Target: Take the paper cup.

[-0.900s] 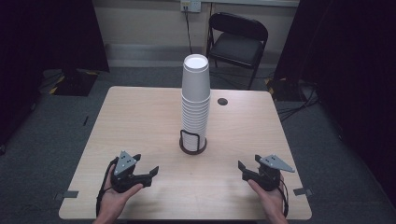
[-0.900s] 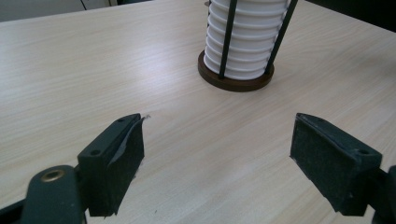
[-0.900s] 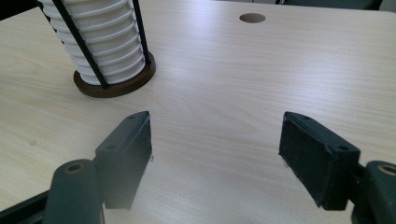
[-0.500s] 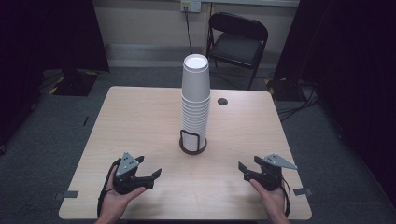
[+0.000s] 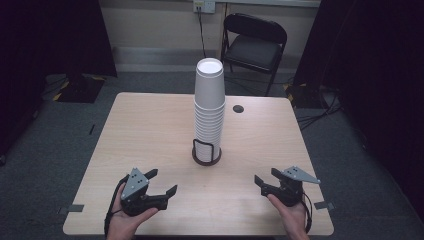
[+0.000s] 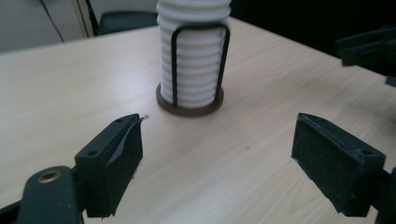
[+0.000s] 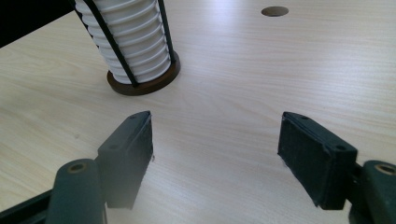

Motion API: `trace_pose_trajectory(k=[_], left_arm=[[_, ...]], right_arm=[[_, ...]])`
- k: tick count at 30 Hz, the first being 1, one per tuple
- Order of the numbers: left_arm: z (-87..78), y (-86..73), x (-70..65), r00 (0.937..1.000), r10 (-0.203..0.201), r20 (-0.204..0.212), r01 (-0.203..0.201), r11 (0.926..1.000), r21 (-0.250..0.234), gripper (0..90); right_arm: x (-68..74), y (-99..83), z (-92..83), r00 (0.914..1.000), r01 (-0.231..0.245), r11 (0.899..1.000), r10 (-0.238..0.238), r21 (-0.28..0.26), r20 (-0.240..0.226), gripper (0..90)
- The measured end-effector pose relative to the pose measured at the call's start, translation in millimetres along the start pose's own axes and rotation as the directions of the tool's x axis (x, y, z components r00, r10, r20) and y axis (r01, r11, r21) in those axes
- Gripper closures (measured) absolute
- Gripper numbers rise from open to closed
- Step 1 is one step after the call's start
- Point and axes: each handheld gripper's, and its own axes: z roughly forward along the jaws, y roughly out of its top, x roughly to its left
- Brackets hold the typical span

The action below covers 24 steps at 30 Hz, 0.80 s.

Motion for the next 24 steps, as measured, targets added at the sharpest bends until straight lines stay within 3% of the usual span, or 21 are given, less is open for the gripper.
trace_pose_trajectory(k=[1, 3, 6, 8, 11, 15, 24], left_arm=[[-0.9, 8.7, -2.7, 0.9996, 0.028, 0.004, -0.027, 0.9993, -0.024, 16.4], [-1.2, 12.8, -3.1, 0.9995, 0.032, 0.006, -0.032, 0.999, -0.03, 16.5], [-4.2, 23.9, -6.3, 0.9994, -0.001, 0.033, 0.002, 0.9987, -0.051, 16.5], [-6.2, 30.6, -8.8, 0.9996, 0.022, 0.018, -0.021, 0.9973, -0.07, 16.5], [-8.2, 40.4, -8.6, 0.9992, 0.03, 0.028, -0.027, 0.9952, -0.094, 16.4], [-8.0, 54.0, -10.3, 0.9973, 0.057, 0.047, -0.052, 0.9933, -0.103, 16.1], [0.0, 76.0, -10.4, 0.9932, 0.067, 0.095, -0.053, 0.9893, -0.136, 16.0]], right_arm=[[0.2, 0.0, 0.9, 1.0, -0.003, 1.0, 0.003, 0.0, -0.004, 26.2], [0.2, 0.1, 1.6, 1.0, 0.001, 1.0, -0.001, 0.004, -0.001, 26.2], [0.6, -0.3, 3.8, 0.9998, -0.003, 1.0, 0.004, 0.015, -0.022, 25.9], [1.7, -0.4, 3.8, 0.9995, -0.004, 1.0, 0.004, 0.016, -0.031, 25.8], [2.1, -0.5, 3.7, 0.9994, 0.0, 1.0, 0.0, 0.013, -0.034, 25.7], [3.8, -1.0, 2.7, 0.9995, -0.002, 1.0, 0.003, 0.016, -0.033, 25.5], [4.0, -1.7, 3.7, 0.999, -0.003, 1.0, 0.005, 0.026, -0.044, 25.8]])
